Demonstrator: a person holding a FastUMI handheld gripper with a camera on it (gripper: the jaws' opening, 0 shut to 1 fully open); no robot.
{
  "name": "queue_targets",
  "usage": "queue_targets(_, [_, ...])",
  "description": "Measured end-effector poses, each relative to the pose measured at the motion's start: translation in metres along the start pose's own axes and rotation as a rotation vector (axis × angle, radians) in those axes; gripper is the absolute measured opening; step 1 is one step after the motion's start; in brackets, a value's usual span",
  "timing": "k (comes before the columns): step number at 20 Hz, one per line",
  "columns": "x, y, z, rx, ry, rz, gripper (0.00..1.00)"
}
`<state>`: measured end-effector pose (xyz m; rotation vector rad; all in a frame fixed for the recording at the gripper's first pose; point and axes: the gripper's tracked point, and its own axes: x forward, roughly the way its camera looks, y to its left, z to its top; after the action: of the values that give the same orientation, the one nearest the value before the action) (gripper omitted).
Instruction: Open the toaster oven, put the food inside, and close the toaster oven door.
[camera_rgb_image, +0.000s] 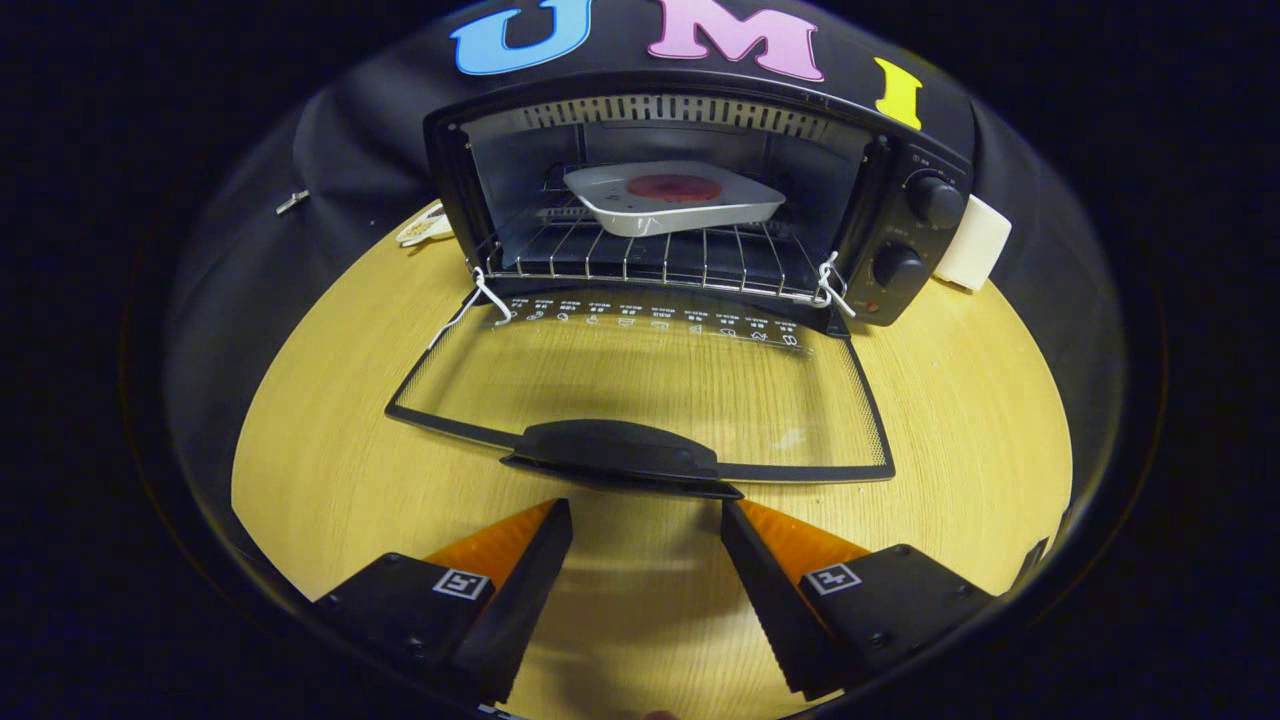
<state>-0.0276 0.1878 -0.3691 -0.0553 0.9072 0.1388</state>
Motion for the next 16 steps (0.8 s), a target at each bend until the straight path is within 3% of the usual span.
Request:
queue_targets(11, [-0.035,-0.001,0.02,-0.07,-0.123,-0.01,0.99])
queue_targets(16, [-0.057,-0.006,0.064,-0.061,-0.248,0.01,1.0])
